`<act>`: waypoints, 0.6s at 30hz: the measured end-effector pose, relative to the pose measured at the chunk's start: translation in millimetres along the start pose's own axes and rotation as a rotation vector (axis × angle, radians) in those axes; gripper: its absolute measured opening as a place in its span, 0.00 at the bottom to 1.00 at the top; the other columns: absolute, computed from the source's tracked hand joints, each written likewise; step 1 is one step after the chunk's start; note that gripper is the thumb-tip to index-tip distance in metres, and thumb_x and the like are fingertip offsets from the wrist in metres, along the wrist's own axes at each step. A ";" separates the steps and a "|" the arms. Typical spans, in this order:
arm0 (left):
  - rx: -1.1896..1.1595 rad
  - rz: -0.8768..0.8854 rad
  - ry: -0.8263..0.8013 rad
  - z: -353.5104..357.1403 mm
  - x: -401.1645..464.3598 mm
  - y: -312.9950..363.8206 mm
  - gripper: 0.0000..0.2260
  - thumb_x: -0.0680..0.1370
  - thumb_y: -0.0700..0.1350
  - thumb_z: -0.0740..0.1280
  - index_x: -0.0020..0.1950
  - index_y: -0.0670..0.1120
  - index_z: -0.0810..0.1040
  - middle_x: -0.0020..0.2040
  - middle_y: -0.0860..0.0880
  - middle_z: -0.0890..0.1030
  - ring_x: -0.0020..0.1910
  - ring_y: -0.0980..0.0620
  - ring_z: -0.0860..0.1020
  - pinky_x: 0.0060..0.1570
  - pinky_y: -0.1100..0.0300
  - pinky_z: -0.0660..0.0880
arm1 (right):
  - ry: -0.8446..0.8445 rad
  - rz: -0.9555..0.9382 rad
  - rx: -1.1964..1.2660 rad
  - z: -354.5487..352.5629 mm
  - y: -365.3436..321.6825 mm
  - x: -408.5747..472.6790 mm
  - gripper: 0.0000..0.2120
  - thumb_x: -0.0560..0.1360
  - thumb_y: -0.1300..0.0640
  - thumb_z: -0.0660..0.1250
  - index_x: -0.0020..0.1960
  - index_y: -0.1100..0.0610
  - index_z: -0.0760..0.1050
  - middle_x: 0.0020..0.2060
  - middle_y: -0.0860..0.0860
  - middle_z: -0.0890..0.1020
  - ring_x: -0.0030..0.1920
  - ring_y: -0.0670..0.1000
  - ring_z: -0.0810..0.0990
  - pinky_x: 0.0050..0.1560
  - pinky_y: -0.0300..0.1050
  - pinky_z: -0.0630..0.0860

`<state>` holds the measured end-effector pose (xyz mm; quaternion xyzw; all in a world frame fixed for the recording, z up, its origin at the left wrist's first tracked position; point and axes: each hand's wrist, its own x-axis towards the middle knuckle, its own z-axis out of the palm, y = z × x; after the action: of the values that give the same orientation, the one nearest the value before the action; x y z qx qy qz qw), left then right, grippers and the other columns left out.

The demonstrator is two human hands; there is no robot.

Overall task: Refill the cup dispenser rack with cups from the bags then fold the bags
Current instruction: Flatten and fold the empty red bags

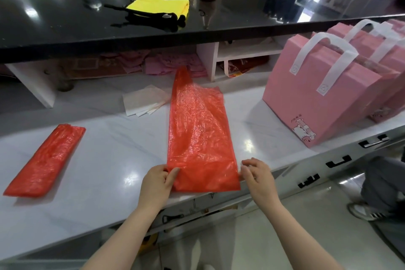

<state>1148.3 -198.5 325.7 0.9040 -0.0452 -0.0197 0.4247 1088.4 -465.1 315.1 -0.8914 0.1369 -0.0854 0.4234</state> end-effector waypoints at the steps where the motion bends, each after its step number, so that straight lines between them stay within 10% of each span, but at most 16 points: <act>1: 0.007 -0.007 0.003 2.0 0.2 0.4 0.22 0.78 0.52 0.64 0.24 0.51 0.73 0.27 0.57 0.76 0.33 0.63 0.76 0.32 0.73 0.67 | 0.016 -0.002 0.025 0.3 -3.0 3.0 0.19 0.75 0.42 0.60 0.36 0.51 0.82 0.46 0.47 0.81 0.53 0.46 0.75 0.55 0.48 0.71; 18: 0.254 0.069 0.065 8.8 0.5 -1.6 0.20 0.79 0.55 0.60 0.30 0.46 0.75 0.28 0.51 0.74 0.31 0.54 0.72 0.34 0.60 0.64 | 0.083 -0.012 -0.243 22.8 1.7 6.1 0.15 0.76 0.47 0.67 0.35 0.55 0.79 0.55 0.47 0.77 0.61 0.51 0.69 0.63 0.48 0.63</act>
<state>1148.2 -204.3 318.9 0.9485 -0.0649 0.0302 0.3085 1100.0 -451.4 299.7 -0.9326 0.1583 -0.1074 0.3059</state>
